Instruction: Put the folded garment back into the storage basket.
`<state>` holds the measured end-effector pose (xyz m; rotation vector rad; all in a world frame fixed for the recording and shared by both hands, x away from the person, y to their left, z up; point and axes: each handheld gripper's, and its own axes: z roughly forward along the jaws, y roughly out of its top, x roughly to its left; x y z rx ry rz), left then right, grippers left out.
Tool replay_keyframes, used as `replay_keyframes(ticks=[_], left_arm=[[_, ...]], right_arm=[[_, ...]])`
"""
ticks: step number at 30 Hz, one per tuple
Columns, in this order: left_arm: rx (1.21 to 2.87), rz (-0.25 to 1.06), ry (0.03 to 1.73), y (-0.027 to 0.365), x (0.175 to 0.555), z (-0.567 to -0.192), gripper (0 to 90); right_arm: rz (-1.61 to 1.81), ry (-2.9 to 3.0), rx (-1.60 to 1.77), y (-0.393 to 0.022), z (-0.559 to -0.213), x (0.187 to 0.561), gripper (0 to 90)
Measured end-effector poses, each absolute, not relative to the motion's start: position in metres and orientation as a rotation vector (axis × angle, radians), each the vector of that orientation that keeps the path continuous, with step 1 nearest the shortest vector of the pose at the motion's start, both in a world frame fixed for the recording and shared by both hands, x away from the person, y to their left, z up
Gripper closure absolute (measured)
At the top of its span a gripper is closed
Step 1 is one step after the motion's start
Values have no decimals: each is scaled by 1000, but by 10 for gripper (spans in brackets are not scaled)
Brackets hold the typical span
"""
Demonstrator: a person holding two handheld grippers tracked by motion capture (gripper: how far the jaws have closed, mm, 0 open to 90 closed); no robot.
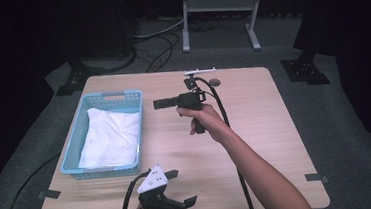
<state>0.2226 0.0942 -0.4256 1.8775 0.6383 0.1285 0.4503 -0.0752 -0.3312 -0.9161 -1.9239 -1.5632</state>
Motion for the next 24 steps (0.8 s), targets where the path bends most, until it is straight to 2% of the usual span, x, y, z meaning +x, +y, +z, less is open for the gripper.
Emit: replay_keyframes(ticks=[24], left_arm=[[1880, 128, 639, 93, 222, -426, 21]], right_arm=[[-1595, -1932, -941, -105, -339, 440, 175]])
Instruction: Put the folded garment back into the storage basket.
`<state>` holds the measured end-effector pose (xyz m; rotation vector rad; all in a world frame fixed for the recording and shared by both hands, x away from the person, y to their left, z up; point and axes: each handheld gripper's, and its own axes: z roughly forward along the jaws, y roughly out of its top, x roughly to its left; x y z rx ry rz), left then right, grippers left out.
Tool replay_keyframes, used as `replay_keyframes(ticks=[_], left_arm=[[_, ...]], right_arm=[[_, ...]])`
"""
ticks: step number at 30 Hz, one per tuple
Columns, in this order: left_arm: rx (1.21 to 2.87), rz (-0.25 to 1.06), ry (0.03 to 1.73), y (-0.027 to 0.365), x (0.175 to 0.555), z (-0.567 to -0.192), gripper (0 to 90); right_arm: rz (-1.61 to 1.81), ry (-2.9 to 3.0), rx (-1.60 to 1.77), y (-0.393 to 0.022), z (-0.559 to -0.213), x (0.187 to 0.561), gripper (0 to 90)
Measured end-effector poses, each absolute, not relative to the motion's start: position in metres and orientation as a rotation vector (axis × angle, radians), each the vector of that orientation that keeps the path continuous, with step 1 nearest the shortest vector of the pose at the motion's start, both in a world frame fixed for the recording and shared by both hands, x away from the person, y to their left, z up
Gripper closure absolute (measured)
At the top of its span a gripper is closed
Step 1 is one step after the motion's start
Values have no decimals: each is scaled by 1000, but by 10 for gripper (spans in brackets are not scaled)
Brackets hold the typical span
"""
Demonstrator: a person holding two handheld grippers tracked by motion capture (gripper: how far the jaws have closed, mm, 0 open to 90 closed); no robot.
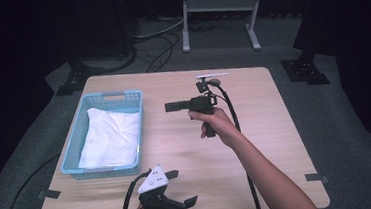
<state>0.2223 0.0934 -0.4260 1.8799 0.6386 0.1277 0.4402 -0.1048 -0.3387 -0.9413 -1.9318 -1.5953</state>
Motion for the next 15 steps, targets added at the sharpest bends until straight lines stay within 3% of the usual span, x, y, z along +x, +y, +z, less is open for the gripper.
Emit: replay_keyframes(ticks=[15], left_arm=[[1885, 129, 636, 92, 222, -426, 21]], right_arm=[[-1612, -1933, -955, -122, -340, 434, 175]])
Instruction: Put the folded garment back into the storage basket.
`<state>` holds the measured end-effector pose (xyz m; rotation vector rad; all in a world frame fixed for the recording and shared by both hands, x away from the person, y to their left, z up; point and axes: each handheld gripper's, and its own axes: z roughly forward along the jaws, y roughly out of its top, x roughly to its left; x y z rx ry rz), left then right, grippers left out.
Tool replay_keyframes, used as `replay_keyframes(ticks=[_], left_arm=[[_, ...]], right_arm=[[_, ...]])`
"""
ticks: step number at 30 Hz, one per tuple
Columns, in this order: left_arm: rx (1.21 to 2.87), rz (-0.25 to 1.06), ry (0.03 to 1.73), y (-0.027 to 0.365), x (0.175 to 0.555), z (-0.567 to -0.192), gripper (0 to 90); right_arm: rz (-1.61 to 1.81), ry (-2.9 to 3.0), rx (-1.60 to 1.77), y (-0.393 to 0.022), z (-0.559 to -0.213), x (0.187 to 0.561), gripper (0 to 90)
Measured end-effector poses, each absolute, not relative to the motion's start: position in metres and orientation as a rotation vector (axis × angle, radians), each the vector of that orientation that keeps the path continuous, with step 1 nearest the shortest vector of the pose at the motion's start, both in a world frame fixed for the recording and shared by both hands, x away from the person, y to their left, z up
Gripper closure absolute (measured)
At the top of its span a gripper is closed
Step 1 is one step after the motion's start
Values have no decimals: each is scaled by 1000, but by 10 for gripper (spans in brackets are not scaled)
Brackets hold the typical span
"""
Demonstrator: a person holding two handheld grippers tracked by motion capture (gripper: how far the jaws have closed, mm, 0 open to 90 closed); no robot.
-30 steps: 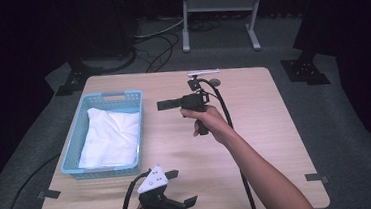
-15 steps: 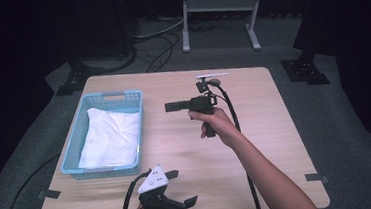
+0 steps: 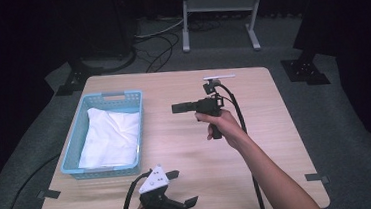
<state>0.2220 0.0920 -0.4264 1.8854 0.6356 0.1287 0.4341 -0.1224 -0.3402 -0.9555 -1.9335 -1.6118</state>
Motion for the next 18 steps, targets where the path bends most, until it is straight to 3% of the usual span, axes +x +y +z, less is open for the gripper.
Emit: replay_keyframes(ticks=[18], left_arm=[[1887, 127, 635, 92, 222, -427, 21]], right_arm=[[-1618, -1959, -963, -138, -344, 427, 171]])
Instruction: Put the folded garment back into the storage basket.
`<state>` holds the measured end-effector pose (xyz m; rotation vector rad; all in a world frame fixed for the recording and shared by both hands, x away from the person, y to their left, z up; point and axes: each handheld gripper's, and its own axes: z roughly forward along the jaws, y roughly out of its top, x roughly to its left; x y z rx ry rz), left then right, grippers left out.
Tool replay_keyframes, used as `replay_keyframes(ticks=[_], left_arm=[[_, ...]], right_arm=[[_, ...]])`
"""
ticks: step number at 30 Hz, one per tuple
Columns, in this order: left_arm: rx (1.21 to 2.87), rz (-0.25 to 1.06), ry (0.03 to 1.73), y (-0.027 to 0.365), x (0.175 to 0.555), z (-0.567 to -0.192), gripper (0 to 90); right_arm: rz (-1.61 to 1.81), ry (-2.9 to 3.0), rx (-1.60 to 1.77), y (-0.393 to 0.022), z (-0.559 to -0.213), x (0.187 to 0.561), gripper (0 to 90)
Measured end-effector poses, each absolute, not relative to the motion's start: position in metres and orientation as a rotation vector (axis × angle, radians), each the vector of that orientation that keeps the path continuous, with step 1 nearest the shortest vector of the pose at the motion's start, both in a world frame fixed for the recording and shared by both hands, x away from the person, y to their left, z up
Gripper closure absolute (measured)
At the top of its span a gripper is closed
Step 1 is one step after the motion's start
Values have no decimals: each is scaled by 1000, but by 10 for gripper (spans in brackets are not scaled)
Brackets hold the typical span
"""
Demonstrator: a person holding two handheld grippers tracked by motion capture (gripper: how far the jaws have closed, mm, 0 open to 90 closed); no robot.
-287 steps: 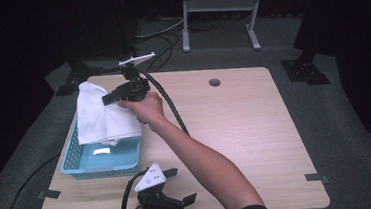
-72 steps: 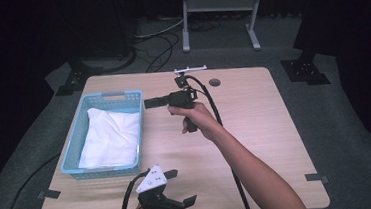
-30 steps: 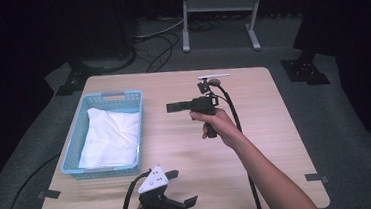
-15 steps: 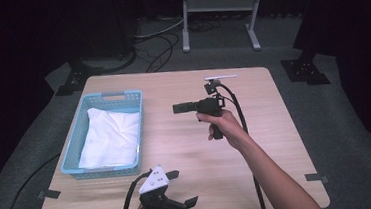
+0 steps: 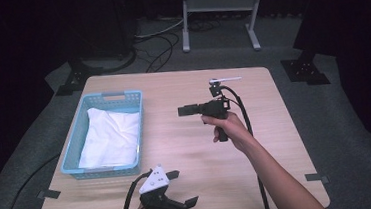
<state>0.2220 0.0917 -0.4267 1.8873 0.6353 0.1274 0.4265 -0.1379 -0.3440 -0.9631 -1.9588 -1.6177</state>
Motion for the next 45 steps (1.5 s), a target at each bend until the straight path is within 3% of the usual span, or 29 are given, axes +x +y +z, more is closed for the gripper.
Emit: replay_keyframes(ticks=[45], left_arm=[[1894, 130, 630, 89, 221, -427, 21]], right_arm=[[-1659, -2023, -991, -176, -357, 403, 125]])
